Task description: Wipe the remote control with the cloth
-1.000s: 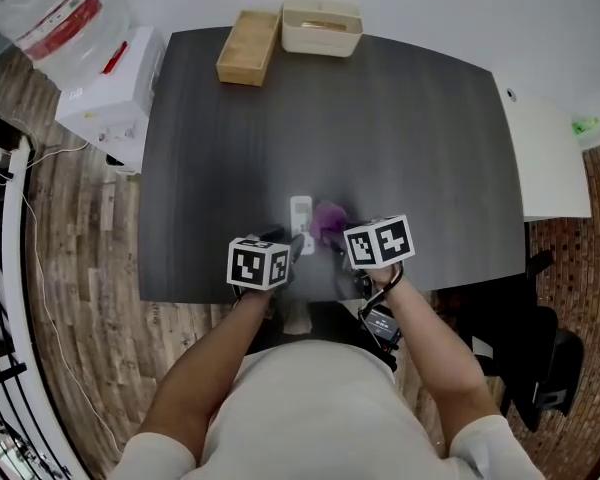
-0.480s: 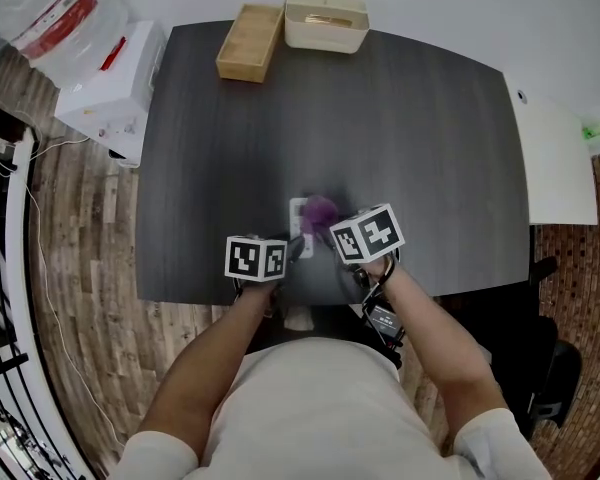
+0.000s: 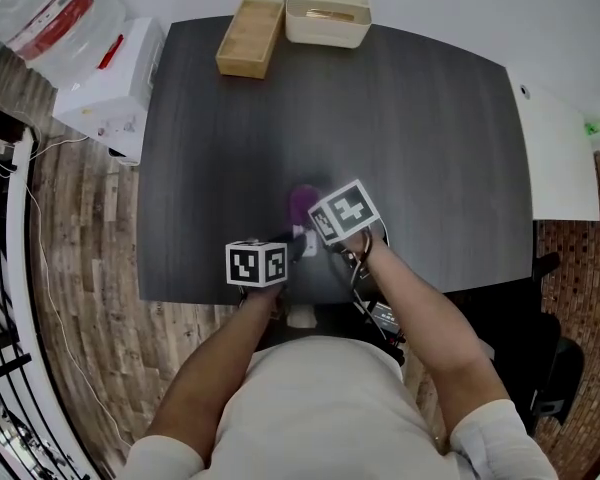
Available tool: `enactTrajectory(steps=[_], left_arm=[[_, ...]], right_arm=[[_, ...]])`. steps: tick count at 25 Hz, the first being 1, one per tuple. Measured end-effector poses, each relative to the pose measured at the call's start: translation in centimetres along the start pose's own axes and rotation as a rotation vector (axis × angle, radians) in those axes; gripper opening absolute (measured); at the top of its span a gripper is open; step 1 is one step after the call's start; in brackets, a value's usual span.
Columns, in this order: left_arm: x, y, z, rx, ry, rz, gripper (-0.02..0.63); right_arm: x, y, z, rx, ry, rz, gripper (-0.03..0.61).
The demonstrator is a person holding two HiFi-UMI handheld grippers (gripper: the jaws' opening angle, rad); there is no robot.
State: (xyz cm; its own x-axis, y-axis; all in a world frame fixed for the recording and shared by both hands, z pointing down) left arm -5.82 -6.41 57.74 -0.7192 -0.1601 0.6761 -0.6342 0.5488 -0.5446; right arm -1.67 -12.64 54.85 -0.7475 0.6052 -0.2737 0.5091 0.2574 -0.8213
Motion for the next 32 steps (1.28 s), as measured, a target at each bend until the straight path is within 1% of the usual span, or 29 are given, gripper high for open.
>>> enactTrajectory(steps=[4, 10, 15, 17, 19, 21, 24, 25, 27, 30, 32], left_arm=[[0.0, 0.0, -0.1, 0.004, 0.000, -0.001, 0.123], [0.0, 0.0, 0.0, 0.004, 0.000, -0.003, 0.123], [0.0, 0.0, -0.1, 0.005, 0.000, -0.002, 0.123], [-0.1, 0.0, -0.1, 0.003, -0.001, -0.005, 0.123], [-0.2, 0.1, -0.1, -0.002, -0.009, -0.025, 0.123], [-0.4, 0.5, 0.3, -0.016, -0.019, -0.064, 0.123], [0.0, 1.5, 2.8, -0.058, -0.040, -0.102, 0.123], [0.3, 1.4, 4.0, -0.061, -0.064, -0.103, 0.123], [0.8, 0.7, 6.3, -0.039, -0.136, -0.101, 0.123], [0.9, -1.2, 8.8, 0.035, -0.247, -0.099, 0.123], [1.1, -2.6, 9.4, 0.097, -0.324, -0.082, 0.121]], right_arm=[[-1.1, 0.3, -0.5, 0.015, 0.004, -0.043, 0.121], [-2.1, 0.9, -0.5, 0.038, 0.118, -0.116, 0.121], [-4.5, 2.1, -1.0, 0.071, 0.206, -0.237, 0.121], [-5.2, 2.7, -1.3, 0.079, 0.222, -0.265, 0.121], [-5.0, 3.1, -1.2, 0.054, 0.212, -0.257, 0.121], [-4.1, 3.6, -0.8, 0.024, 0.202, -0.234, 0.121], [-2.4, 4.0, -0.5, -0.011, 0.222, -0.177, 0.121], [-1.9, 4.0, -0.5, -0.015, 0.236, -0.157, 0.121], [-0.7, 4.0, -0.7, -0.005, 0.269, -0.120, 0.121], [1.1, 3.7, -1.0, 0.032, 0.311, -0.071, 0.121], [1.9, 3.4, -1.4, 0.074, 0.324, -0.044, 0.121]])
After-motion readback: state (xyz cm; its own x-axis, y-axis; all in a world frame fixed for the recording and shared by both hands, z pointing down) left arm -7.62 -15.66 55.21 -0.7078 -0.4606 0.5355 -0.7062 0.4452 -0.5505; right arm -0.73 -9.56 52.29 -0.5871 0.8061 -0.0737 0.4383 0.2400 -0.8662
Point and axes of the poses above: the fingertips, and each gripper's own axes: y backward along the fingers, x to its left, z out of its top, the point moved 2 cm from there along y, backward along the fingers, and after that the axes turned 12 degrees about -x, right-handed, at the moved point
